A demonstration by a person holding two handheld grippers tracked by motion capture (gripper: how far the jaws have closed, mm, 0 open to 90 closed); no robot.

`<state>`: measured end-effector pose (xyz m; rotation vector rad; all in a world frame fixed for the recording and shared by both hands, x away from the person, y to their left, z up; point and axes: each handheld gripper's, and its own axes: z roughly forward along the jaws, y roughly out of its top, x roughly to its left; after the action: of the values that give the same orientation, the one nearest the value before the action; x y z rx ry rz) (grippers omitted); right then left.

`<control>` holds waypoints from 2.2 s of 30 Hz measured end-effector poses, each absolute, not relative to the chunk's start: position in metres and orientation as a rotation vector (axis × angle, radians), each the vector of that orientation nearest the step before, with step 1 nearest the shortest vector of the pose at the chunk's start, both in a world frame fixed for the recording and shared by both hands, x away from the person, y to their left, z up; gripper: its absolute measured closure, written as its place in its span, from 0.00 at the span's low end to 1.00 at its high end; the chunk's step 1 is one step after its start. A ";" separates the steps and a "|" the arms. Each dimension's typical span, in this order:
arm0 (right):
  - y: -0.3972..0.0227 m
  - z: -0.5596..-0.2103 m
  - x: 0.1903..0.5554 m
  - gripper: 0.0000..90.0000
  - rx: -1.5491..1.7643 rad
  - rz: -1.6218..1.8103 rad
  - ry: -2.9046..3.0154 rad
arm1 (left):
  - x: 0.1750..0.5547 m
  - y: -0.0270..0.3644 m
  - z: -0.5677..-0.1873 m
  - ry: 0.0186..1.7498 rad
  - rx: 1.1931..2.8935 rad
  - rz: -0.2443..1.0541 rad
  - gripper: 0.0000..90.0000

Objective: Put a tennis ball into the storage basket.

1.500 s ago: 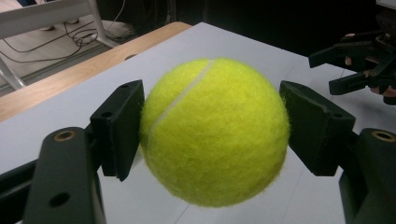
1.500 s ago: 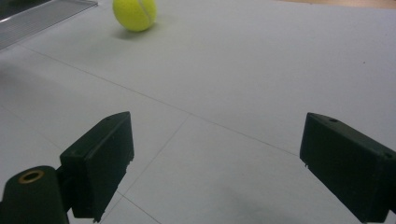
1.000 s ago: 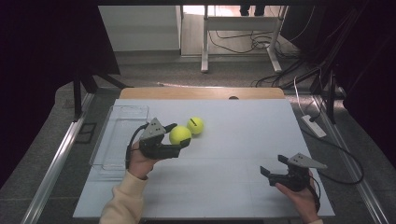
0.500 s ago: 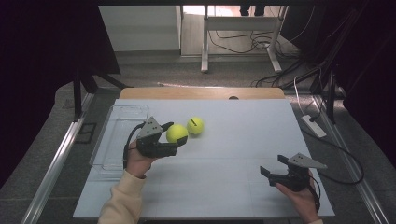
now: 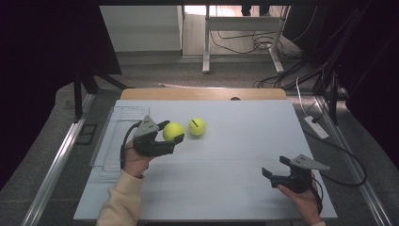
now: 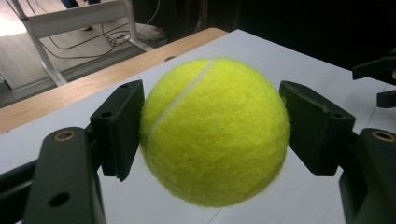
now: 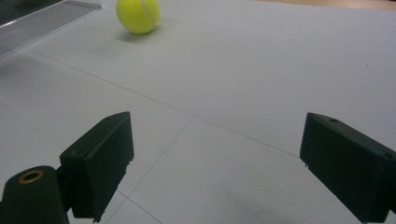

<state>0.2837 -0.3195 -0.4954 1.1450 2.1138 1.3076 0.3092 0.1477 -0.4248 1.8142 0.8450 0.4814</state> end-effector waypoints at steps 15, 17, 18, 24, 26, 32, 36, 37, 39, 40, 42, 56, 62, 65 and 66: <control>-0.320 -0.495 0.284 0.11 1.146 1.313 2.114 | 0.323 0.168 -0.419 0.920 1.798 0.538 0.30; -0.320 -0.495 0.284 0.11 1.146 1.313 2.114 | 0.325 0.170 -0.418 0.929 1.796 0.541 0.30; -0.320 -0.495 0.284 0.11 1.146 1.314 2.114 | 0.325 0.171 -0.418 0.934 1.791 0.541 0.30; -0.320 -0.495 0.284 0.11 1.151 1.316 2.113 | 0.329 0.176 -0.418 0.953 1.792 0.548 0.30; -0.320 -0.495 0.285 0.11 1.151 1.316 2.113 | 0.331 0.177 -0.418 0.958 1.789 0.551 0.30; -0.321 -0.496 0.285 0.11 1.153 1.316 2.112 | 0.335 0.182 -0.418 0.976 1.786 0.551 0.30; -0.320 -0.496 0.285 0.11 1.155 1.317 2.111 | 0.337 0.184 -0.418 0.987 1.785 0.553 0.30; -0.320 -0.496 0.285 0.11 1.156 1.318 2.110 | 0.338 0.185 -0.419 0.991 1.787 0.556 0.30; -0.320 -0.496 0.285 0.11 1.158 1.320 2.109 | 0.340 0.187 -0.418 1.002 1.787 0.560 0.30; -0.320 -0.496 0.285 0.11 1.159 1.320 2.109 | 0.340 0.188 -0.418 1.004 1.786 0.561 0.30; -0.320 -0.495 0.285 0.11 1.160 1.320 2.109 | 0.342 0.190 -0.417 1.010 1.786 0.567 0.30; -0.321 -0.496 0.285 0.11 1.162 1.312 2.111 | 0.351 0.198 -0.417 1.049 1.775 0.592 0.30; -0.321 -0.496 0.285 0.11 1.165 1.310 2.110 | 0.354 0.202 -0.417 1.063 1.773 0.604 0.30; -0.321 -0.497 0.285 0.11 1.165 1.309 2.110 | 0.355 0.204 -0.417 1.071 1.769 0.607 0.30; -0.321 -0.497 0.285 0.11 1.168 1.309 2.111 | 0.355 0.205 -0.418 1.073 1.769 0.610 0.30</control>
<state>0.2850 -0.3211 -0.4967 1.1677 2.1109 1.3089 0.3554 0.2053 -0.4176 1.7690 1.0730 0.6102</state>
